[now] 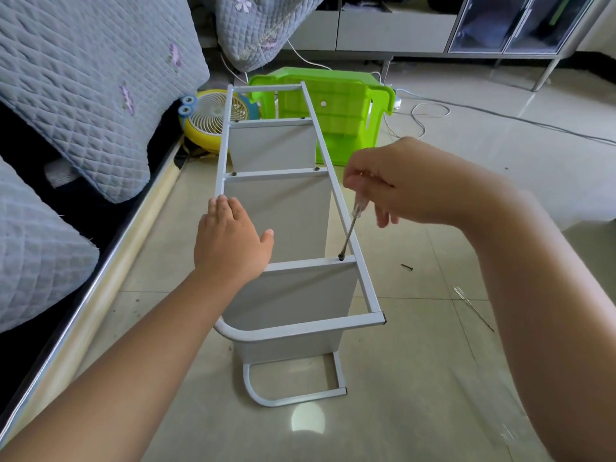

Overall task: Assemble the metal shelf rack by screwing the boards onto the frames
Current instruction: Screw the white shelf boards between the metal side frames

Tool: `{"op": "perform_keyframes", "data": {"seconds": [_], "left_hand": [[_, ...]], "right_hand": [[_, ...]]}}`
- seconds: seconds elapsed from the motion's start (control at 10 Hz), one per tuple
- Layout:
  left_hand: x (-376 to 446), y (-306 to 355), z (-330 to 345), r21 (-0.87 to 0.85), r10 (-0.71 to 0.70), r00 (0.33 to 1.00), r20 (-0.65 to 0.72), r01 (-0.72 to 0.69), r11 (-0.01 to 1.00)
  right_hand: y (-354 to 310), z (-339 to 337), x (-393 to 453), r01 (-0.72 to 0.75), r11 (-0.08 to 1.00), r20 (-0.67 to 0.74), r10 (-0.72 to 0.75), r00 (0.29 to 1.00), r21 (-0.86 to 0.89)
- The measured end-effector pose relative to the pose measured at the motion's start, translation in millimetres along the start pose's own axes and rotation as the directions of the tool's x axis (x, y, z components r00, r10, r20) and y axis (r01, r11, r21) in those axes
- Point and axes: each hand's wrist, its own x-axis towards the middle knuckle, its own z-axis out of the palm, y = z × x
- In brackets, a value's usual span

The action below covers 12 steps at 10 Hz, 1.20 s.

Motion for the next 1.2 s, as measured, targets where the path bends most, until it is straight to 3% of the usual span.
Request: {"op": "perform_keyframes", "data": {"seconds": [0.1,0.2,0.3,0.4,0.5,0.6,0.8,1.0,1.1,1.2], "left_hand": [[0,0,0,-0.006,-0.002,1.0,0.006,0.002,1.0],[-1,-1,1,-0.016,0.004,1.0,0.003,-0.004,1.0],[-2,-2,1,-0.021,0.006,1.0,0.004,-0.006,1.0],[-2,-2,1,-0.029,0.007,1.0,0.008,-0.007,1.0],[-2,-2,0,-0.028,-0.001,1.0,0.017,0.001,1.0],[-1,-2,1,-0.025,0.0,1.0,0.022,0.0,1.0],[-2,-3,1,-0.022,0.008,1.0,0.019,-0.008,1.0],[-2,-2,0,-0.019,0.004,1.0,0.019,-0.004,1.0],[-2,-2,1,-0.012,0.004,1.0,0.018,-0.004,1.0],[-2,-3,2,-0.008,0.004,1.0,0.012,-0.004,1.0]], "right_hand": [[0,0,4,-0.034,0.974,-0.048,0.024,0.999,-0.226],[-4,2,4,-0.021,0.978,-0.071,0.006,0.997,-0.21],[-6,2,-2,0.012,0.999,0.0,-0.012,1.0,-0.04],[-7,0,-7,0.016,0.99,0.049,-0.009,0.999,-0.137],[-8,-4,-7,0.016,0.938,0.047,0.001,0.999,-0.345],[-12,-2,-5,-0.016,0.905,-0.001,0.017,1.0,-0.424],[-12,-3,-11,-0.031,0.989,0.102,0.047,0.994,-0.147],[-11,-1,-6,-0.047,0.911,0.023,0.062,0.998,-0.41],[-4,0,-4,-0.06,0.92,-0.001,0.065,0.998,-0.387],[-2,-2,-9,-0.012,0.975,0.114,0.038,0.993,-0.223]]}}
